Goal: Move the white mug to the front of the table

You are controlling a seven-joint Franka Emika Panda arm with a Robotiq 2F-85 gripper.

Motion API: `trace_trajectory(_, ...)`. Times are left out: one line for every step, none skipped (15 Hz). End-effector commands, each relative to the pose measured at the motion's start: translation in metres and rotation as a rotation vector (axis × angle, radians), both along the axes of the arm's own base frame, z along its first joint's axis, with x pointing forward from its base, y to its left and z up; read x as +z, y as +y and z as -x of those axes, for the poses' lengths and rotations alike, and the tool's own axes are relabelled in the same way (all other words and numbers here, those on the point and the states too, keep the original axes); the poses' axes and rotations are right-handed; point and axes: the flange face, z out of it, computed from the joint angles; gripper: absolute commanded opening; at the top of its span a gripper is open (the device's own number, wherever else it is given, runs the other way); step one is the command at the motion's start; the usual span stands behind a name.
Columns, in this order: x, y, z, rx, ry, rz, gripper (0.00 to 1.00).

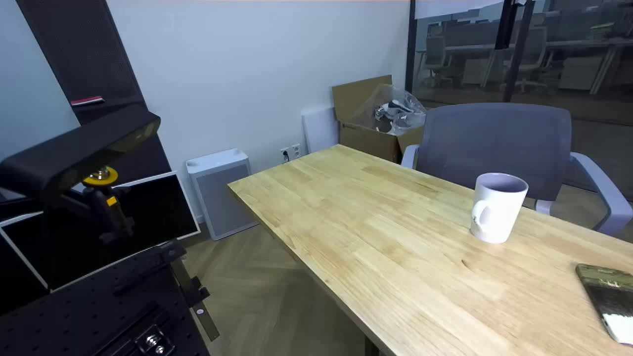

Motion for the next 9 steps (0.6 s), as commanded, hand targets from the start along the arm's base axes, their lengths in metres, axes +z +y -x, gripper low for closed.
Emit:
trace_trajectory(0.0, 0.0, 0.0, 0.0, 0.001, 0.0, 1.0)
trace_trajectory(0.001, 0.0, 0.0, 0.0, 0.0, 0.0, 1.0)
trace_trajectory(0.001, 0.0, 0.0, 0.0, 0.0, 0.0, 1.0)
trace_trajectory(0.001, 0.0, 0.0, 0.0, 0.0, 0.0, 1.0)
trace_trajectory(0.001, 0.0, 0.0, 0.0, -0.001, 0.0, 1.0)
trace_trajectory(0.001, 0.0, 0.0, 0.0, -0.001, 0.0, 1.0)
trace_trajectory(-0.002, -0.003, -0.005, -0.016, -0.005, 0.001, 1.0)
trace_trajectory(-0.006, -0.008, -0.013, -0.029, 0.0, -0.003, 1.0)
trace_trajectory(-0.011, -0.016, -0.027, -0.05, -0.003, -0.006, 1.0)
